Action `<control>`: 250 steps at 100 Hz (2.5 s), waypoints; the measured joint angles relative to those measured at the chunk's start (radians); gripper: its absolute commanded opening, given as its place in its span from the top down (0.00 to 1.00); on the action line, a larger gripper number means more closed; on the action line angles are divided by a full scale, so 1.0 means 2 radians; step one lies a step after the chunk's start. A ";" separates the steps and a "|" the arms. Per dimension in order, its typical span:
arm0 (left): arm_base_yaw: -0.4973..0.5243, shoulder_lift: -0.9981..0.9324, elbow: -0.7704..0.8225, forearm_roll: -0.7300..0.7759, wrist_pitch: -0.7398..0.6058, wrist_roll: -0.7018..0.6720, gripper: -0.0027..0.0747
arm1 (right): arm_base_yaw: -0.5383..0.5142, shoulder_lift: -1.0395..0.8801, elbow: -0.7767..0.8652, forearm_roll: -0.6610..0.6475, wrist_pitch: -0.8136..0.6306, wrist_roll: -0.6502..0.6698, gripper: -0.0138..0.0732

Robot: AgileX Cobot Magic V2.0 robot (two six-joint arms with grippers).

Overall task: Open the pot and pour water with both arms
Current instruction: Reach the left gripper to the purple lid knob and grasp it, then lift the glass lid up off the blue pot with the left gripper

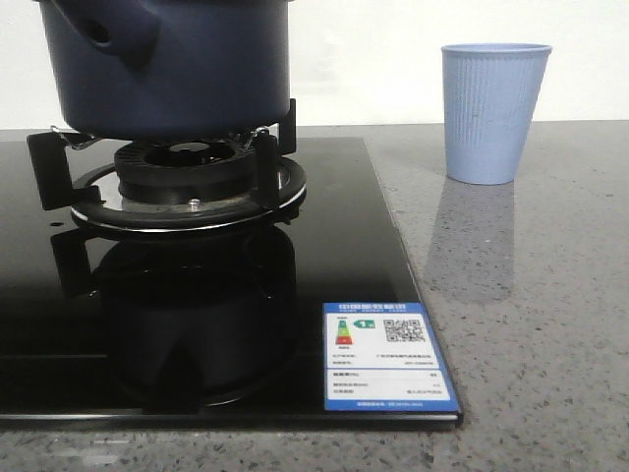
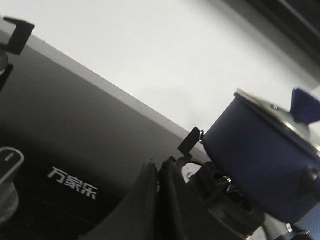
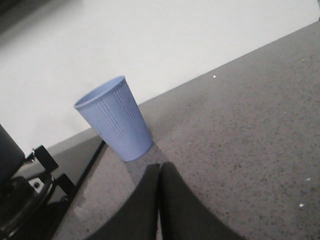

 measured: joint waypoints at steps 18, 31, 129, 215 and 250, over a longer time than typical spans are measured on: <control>0.000 0.000 -0.018 -0.021 0.008 0.001 0.99 | 0.000 0.000 -0.016 0.016 0.026 0.000 0.90; 0.000 0.005 -0.078 0.002 0.049 0.035 0.99 | 0.000 0.002 -0.069 -0.020 0.091 -0.006 0.90; -0.111 0.330 -0.358 -0.048 0.192 0.282 0.63 | 0.094 0.258 -0.284 -0.069 0.169 -0.127 0.46; -0.181 0.599 -0.487 -0.071 0.087 0.312 0.35 | 0.094 0.258 -0.284 -0.066 0.169 -0.128 0.28; -0.182 0.669 -0.529 -0.072 0.068 0.335 0.35 | 0.094 0.258 -0.284 -0.064 0.168 -0.128 0.28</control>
